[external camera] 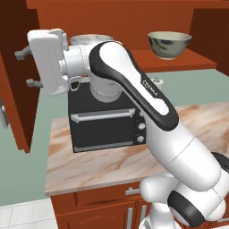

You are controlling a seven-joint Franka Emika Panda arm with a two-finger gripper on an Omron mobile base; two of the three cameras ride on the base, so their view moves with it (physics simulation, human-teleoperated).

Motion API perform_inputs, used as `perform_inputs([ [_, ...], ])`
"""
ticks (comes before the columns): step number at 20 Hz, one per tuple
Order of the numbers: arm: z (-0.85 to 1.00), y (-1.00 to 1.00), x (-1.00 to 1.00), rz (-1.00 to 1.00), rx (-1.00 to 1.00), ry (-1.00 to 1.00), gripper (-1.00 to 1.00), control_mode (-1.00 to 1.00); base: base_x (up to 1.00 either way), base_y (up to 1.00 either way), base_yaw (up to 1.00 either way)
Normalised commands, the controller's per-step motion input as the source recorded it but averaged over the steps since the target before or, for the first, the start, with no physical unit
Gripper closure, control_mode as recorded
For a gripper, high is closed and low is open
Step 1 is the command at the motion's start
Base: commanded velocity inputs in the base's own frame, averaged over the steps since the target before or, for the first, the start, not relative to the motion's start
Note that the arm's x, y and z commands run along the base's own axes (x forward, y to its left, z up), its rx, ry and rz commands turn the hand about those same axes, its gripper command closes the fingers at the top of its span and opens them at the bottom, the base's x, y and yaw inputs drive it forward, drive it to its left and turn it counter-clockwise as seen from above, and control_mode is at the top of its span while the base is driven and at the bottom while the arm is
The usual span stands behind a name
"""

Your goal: Move the bowls from the cabinet to the plates on the dining table.

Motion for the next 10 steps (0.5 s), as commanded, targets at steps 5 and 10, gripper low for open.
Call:
perform_inputs([
  [5, -0.01, 0.61, -0.01, 0.00, -0.10, -0.05, -1.00, -1.00, 0.00, 0.00, 0.00],
  [10, 0.00, 0.39, -0.04, -0.02, -0.09, -0.01, -1.00, -1.00, 0.00, 0.00, 0.00],
])
